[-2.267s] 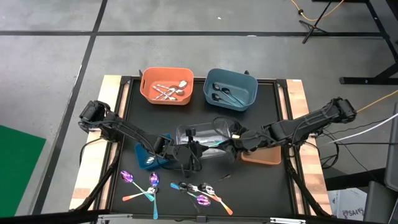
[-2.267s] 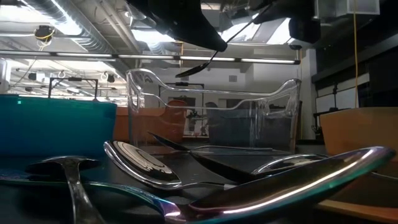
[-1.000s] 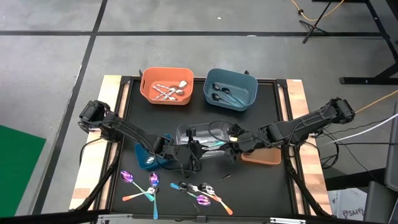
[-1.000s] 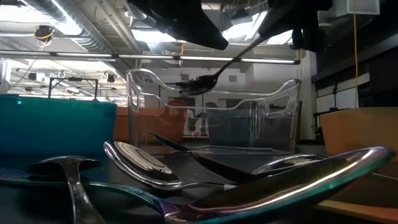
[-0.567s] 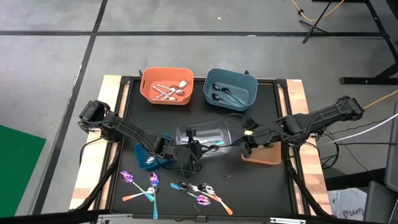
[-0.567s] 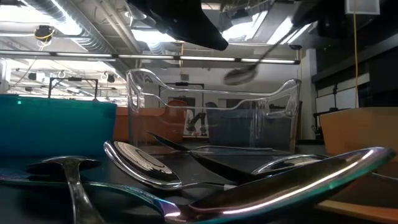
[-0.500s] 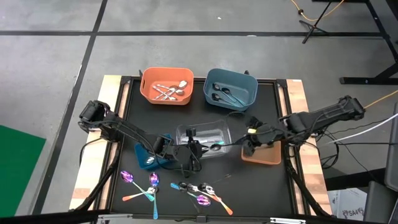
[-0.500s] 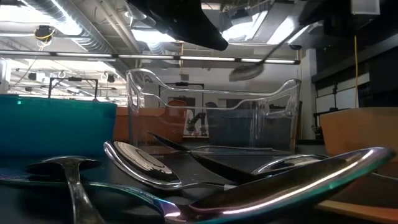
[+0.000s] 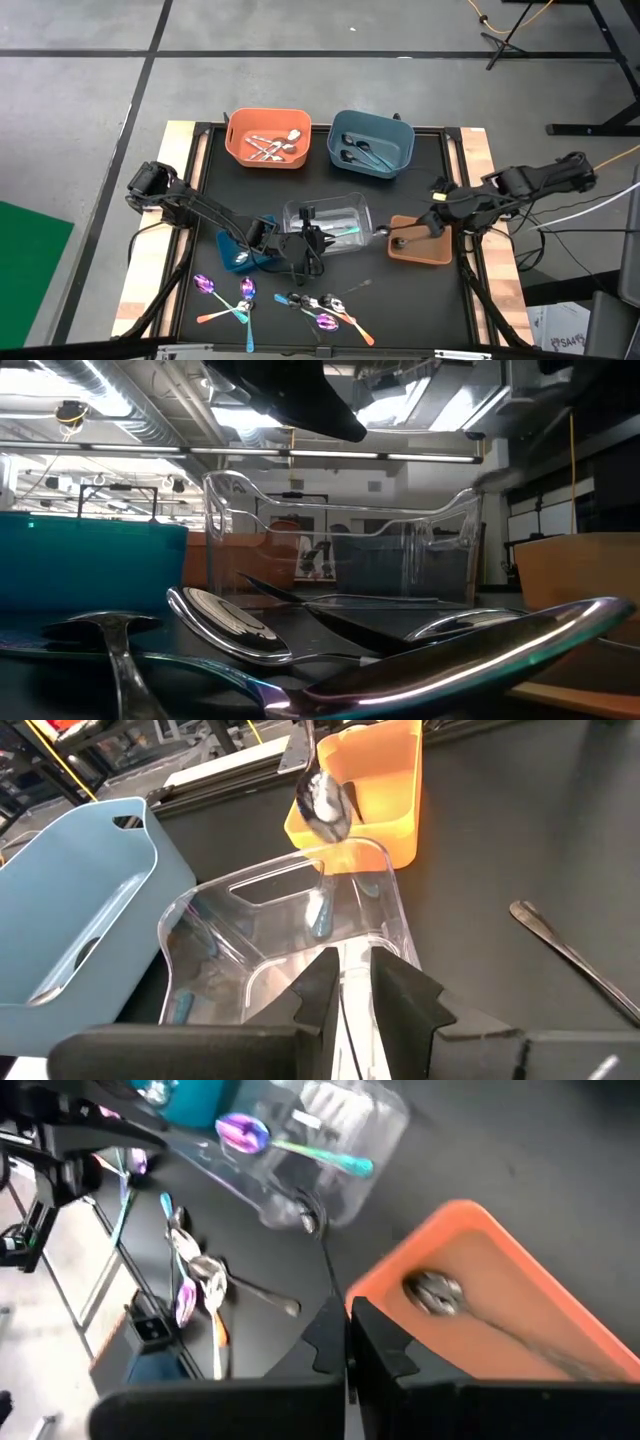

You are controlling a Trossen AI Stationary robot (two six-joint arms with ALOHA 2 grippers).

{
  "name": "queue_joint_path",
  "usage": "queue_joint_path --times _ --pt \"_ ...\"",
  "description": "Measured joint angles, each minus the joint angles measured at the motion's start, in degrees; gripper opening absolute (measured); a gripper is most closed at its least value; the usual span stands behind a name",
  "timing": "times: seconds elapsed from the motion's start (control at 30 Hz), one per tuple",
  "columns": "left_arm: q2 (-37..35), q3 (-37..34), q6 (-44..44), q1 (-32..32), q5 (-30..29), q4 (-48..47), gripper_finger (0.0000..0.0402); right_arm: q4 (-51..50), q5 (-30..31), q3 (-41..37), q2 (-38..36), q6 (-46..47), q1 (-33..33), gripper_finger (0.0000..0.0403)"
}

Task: Sort silverware by color (type)
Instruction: Put the black spoon into the light orange bin

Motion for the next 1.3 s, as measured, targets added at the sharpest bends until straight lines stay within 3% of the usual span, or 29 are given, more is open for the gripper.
queue_joint_path --times 0.4,0.93,1.3 --pt "0.00 0.00 0.00 0.00 0.00 0.00 0.0053 -9.86 -4.92 -0.21 -4.66 0.59 0.00 0.0000" --pt "0.00 -0.04 0.00 0.00 -0.02 0.00 0.0053 -1.36 -7.48 -14.99 -4.44 2.03 0.00 0.0000" --pt "0.02 -0.04 0.02 0.00 -0.02 0.02 0.0053 -1.25 -6.79 -17.22 -4.52 2.31 -0.07 0.0003"
